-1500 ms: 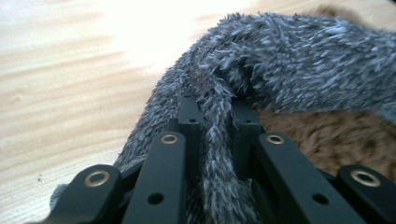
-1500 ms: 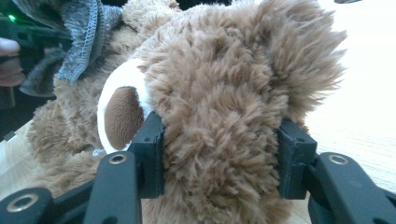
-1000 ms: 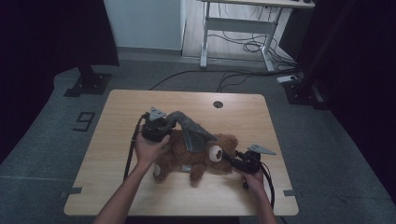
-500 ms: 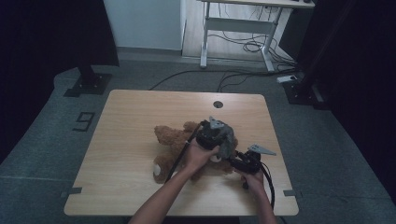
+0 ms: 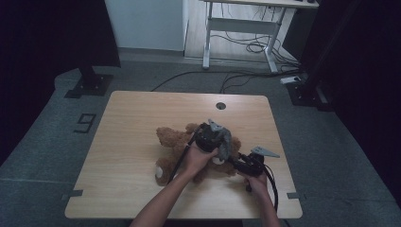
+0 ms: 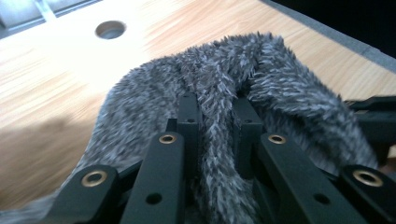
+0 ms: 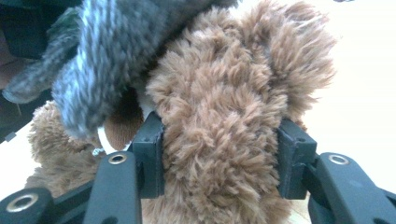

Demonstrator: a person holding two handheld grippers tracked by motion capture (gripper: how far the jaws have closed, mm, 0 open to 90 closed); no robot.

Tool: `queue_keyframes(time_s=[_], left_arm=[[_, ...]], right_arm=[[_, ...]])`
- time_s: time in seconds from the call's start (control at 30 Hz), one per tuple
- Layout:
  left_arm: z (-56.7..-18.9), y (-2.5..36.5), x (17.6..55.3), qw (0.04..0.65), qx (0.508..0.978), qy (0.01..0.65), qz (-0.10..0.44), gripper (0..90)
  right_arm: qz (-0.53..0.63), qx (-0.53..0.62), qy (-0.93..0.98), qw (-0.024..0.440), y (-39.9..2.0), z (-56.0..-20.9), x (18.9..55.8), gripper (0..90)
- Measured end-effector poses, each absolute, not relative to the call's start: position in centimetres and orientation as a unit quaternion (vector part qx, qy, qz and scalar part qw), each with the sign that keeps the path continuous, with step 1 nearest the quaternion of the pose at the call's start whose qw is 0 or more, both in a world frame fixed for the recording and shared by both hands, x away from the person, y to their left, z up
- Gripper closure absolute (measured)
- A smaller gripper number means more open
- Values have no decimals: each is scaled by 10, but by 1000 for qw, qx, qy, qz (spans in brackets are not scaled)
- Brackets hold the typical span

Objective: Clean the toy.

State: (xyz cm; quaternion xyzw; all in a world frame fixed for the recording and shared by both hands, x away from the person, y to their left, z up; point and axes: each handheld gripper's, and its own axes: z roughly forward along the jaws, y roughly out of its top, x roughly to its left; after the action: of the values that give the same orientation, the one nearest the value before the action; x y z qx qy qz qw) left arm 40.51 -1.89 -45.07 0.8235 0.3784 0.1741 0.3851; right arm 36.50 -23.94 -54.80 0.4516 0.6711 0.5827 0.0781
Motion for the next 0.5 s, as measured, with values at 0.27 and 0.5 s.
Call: queue_keyframes(time_s=[0.27, 0.5], left_arm=[[-452, 60, 403, 422, 783, 429, 157, 775], [-454, 105, 391, 423, 767, 450, 173, 776]], right_arm=[[582, 450, 673, 80, -239, -548, 365, 463], [581, 450, 673, 79, -239, -548, 364, 463]])
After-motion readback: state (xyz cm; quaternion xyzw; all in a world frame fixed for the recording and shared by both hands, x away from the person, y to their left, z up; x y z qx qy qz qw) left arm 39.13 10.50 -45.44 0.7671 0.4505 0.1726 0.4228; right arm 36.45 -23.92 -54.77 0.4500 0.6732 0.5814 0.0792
